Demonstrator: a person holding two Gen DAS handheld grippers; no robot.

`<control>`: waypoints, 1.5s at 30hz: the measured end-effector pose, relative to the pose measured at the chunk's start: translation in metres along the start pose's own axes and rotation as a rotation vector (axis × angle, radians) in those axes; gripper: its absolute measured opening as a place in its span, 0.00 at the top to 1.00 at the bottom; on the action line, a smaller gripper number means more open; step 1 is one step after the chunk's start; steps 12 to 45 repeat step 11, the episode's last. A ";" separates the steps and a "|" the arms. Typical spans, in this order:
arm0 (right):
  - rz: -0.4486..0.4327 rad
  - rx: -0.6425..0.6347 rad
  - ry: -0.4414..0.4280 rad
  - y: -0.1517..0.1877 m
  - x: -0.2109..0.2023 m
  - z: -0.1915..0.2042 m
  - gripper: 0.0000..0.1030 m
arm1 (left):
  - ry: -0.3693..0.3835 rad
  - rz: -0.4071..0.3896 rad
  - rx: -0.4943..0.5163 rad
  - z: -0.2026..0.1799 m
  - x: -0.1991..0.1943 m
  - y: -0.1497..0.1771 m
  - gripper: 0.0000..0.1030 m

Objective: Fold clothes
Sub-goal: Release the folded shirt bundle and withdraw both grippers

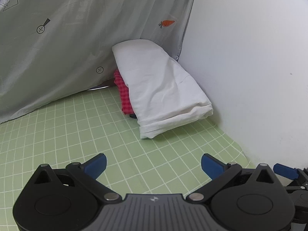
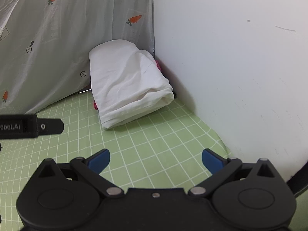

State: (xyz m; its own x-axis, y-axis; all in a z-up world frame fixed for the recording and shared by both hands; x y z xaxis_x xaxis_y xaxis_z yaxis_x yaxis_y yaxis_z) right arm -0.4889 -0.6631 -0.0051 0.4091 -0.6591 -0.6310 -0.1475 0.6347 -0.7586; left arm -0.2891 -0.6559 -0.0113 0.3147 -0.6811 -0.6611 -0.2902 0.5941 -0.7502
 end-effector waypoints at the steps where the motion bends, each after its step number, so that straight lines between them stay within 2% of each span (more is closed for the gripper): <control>1: -0.001 0.003 0.001 0.001 -0.002 -0.001 0.00 | 0.002 0.000 0.002 -0.001 -0.002 0.001 0.00; 11: -0.011 0.032 0.017 0.006 -0.012 -0.007 0.00 | 0.012 -0.018 0.036 -0.010 -0.014 0.005 0.00; 45: -0.011 0.032 0.017 0.006 -0.012 -0.007 0.00 | 0.012 -0.018 0.036 -0.010 -0.014 0.005 0.00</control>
Point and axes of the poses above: each gripper's, at about its wrist camera, not at the fingertips, and x roughly the way its jaws point, z to its left, y to its underside, the point moved 3 cm from there along x, roughly the way its jaws point, and after that the axes turned 8 degrees about x, right-handed, at the moved point
